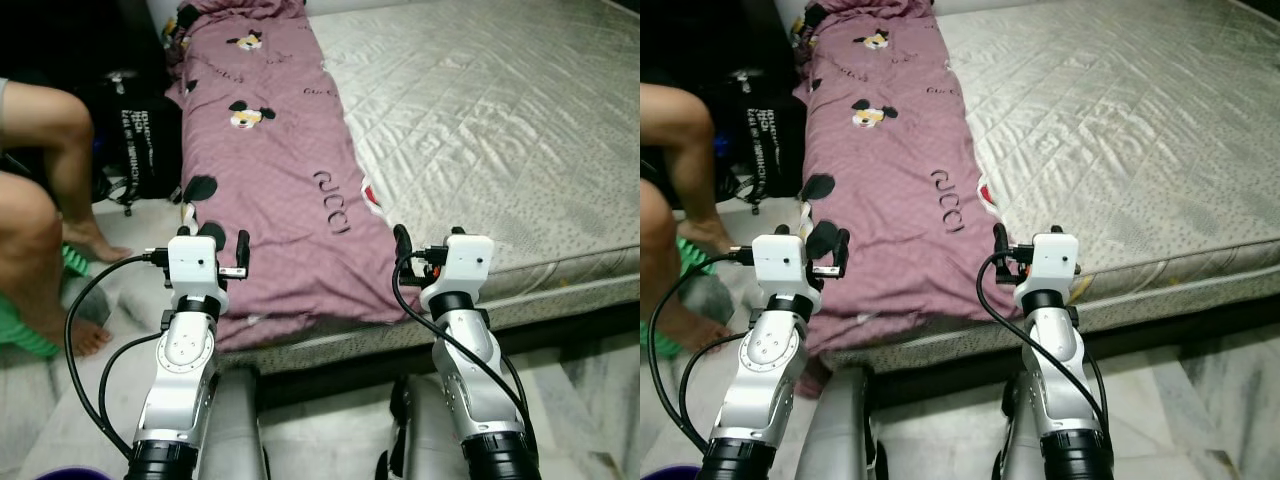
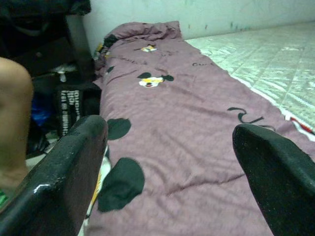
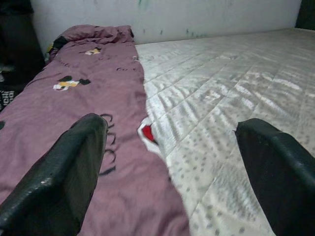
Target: Clean up the room
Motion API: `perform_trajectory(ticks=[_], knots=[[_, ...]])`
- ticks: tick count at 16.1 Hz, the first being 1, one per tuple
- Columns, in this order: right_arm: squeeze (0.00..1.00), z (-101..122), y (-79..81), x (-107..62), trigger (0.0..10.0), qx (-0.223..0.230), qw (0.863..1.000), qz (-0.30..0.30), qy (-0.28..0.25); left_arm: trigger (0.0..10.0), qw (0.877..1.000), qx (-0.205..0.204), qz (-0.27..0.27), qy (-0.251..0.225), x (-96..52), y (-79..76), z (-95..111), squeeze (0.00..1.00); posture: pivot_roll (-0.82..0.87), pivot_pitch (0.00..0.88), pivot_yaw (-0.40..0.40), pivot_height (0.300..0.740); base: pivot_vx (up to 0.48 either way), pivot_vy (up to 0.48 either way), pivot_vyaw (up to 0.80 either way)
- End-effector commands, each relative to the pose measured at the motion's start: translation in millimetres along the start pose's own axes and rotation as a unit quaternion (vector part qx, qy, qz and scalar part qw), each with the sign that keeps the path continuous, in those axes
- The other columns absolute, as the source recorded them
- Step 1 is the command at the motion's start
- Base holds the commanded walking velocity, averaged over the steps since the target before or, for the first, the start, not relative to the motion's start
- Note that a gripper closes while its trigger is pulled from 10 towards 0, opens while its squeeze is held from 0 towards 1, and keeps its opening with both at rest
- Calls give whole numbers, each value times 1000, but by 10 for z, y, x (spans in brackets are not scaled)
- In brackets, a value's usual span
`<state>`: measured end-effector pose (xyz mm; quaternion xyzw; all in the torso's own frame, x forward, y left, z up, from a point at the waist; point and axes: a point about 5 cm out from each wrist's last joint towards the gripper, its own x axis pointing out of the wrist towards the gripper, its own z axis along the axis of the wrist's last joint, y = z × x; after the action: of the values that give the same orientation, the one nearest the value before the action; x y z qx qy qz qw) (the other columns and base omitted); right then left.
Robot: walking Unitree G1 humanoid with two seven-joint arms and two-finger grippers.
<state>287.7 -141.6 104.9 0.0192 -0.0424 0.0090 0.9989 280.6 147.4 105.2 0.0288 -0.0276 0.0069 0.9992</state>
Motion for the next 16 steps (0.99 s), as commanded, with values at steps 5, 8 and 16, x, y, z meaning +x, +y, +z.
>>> perform_trajectory(ticks=[5,8,16], knots=[[0,1,6,15,10000,-3,1000,-4,0,10000,1000,3,1,-2,18,22,1,0,3,5,52,699,0,0,0],[0,3,-13,18,10000,-2,1000,-10,-2,10000,1000,3,-1,-3,31,19,5,0,2,2,55,739,0,0,0],[0,-5,-24,33,10000,-4,1000,-14,1,10000,1000,4,1,-5,43,17,3,0,6,1,53,740,0,0,0]])
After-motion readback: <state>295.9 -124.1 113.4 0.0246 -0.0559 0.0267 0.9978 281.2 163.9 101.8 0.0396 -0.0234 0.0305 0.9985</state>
